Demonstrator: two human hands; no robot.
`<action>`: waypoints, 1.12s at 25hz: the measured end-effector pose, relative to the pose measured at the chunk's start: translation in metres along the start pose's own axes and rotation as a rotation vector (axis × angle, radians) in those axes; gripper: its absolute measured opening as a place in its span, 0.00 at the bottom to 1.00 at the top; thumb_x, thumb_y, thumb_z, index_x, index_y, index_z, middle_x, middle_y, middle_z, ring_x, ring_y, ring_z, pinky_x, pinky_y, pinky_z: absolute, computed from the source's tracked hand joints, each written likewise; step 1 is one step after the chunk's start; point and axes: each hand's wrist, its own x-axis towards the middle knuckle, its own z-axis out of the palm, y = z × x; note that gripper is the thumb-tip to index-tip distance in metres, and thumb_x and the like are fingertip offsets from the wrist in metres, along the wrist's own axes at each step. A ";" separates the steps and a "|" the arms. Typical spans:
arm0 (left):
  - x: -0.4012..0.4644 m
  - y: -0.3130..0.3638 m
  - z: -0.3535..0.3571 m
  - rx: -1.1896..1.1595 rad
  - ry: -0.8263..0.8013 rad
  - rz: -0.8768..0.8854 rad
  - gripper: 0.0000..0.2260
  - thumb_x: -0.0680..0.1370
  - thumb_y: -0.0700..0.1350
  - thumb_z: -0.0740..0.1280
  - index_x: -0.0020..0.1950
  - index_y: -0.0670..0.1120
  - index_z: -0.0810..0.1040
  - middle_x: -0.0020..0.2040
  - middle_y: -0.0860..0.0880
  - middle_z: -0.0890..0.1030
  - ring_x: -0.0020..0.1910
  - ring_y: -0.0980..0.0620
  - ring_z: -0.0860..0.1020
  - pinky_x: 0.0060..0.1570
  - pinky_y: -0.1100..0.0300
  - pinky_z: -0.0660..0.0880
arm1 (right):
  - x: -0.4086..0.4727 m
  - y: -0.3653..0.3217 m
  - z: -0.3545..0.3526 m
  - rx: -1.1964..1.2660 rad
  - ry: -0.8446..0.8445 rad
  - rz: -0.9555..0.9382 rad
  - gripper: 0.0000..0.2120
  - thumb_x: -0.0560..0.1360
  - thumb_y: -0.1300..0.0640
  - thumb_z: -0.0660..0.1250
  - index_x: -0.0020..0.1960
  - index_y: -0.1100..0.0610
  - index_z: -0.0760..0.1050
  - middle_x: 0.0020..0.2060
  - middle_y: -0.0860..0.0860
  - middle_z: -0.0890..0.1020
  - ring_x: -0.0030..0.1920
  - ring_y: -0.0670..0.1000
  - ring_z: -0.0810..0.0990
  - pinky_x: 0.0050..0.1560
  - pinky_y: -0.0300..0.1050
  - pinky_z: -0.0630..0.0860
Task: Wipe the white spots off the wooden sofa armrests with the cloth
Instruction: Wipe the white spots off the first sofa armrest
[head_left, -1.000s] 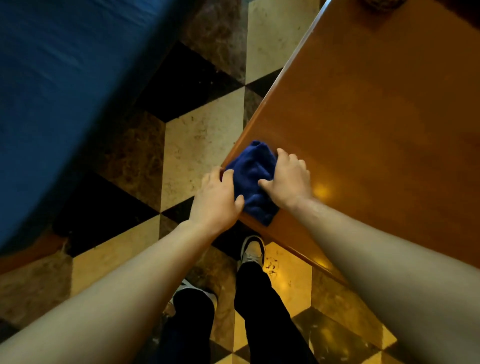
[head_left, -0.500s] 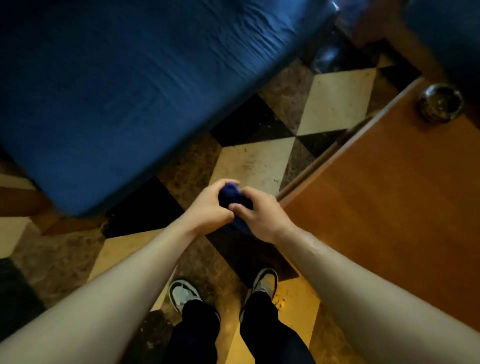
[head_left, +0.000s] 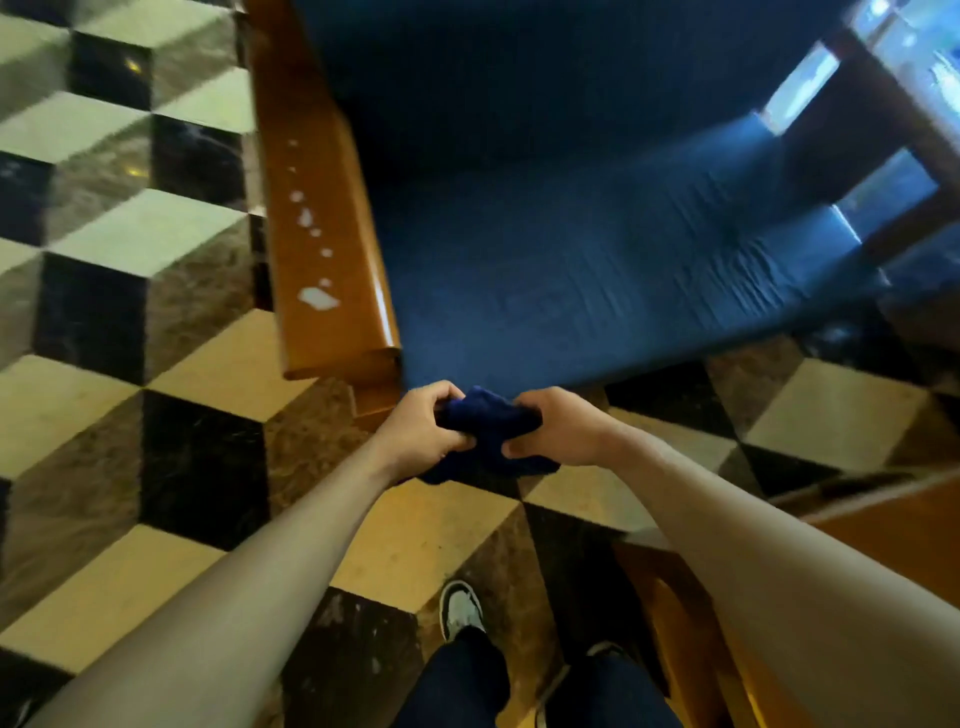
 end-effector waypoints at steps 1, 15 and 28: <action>-0.009 -0.004 -0.019 -0.016 0.042 -0.002 0.15 0.69 0.31 0.76 0.45 0.48 0.78 0.38 0.53 0.83 0.37 0.62 0.81 0.36 0.69 0.75 | 0.009 -0.018 0.000 -0.095 -0.034 -0.017 0.10 0.72 0.54 0.78 0.51 0.51 0.80 0.44 0.46 0.83 0.45 0.48 0.82 0.44 0.44 0.77; 0.032 -0.052 -0.141 -0.379 0.406 -0.278 0.07 0.75 0.44 0.76 0.49 0.52 0.80 0.49 0.51 0.85 0.46 0.54 0.83 0.32 0.71 0.76 | 0.186 -0.108 0.020 0.181 0.126 -0.025 0.06 0.83 0.55 0.65 0.57 0.56 0.77 0.47 0.52 0.82 0.50 0.56 0.83 0.49 0.51 0.79; 0.135 -0.092 -0.157 0.109 0.498 -0.355 0.06 0.79 0.50 0.69 0.50 0.48 0.77 0.45 0.50 0.82 0.45 0.47 0.81 0.45 0.50 0.81 | 0.298 -0.094 0.080 0.207 0.509 0.130 0.22 0.80 0.46 0.66 0.71 0.48 0.69 0.73 0.50 0.65 0.68 0.50 0.72 0.70 0.53 0.74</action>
